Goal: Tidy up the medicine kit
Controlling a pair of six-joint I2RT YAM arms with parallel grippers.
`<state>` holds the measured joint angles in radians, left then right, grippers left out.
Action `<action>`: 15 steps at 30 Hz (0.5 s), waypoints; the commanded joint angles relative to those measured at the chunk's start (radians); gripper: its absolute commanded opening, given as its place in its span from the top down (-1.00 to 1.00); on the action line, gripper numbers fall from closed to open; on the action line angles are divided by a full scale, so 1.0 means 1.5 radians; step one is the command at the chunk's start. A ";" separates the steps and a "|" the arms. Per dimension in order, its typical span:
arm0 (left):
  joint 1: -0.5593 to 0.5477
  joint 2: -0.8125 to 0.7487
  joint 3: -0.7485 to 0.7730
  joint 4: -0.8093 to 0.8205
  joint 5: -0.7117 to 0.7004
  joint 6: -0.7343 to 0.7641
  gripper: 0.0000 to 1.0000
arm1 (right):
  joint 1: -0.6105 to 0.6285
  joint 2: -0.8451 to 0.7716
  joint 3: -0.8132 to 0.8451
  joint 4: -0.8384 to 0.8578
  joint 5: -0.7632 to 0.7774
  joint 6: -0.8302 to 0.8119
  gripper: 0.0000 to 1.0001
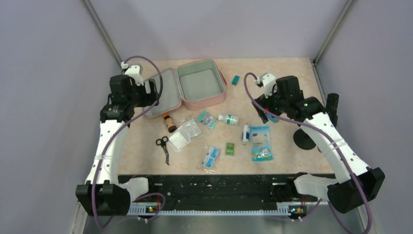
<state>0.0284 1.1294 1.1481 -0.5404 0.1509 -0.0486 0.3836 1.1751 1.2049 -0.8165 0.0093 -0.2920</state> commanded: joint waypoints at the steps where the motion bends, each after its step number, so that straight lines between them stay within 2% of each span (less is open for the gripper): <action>1: 0.000 0.013 0.065 -0.040 -0.044 0.039 -0.86 | -0.001 0.001 -0.007 0.038 -0.027 0.006 -0.96; 4: 0.000 0.007 0.063 -0.025 -0.067 0.034 -0.84 | 0.000 0.022 -0.002 0.051 -0.043 -0.003 -0.80; 8: 0.000 0.010 0.058 -0.020 -0.037 0.034 -0.80 | 0.006 0.081 0.012 0.063 -0.039 0.048 -0.62; 12: 0.000 0.003 0.033 0.004 0.017 -0.006 -0.79 | 0.039 0.110 -0.007 0.095 0.038 0.116 -0.57; 15: 0.000 -0.005 0.011 0.024 0.044 -0.027 -0.78 | 0.051 0.138 -0.012 0.092 0.058 0.185 -0.54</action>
<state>0.0284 1.1477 1.1992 -0.5747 0.1436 -0.0380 0.4267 1.3590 1.1904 -0.7216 0.0261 -0.1684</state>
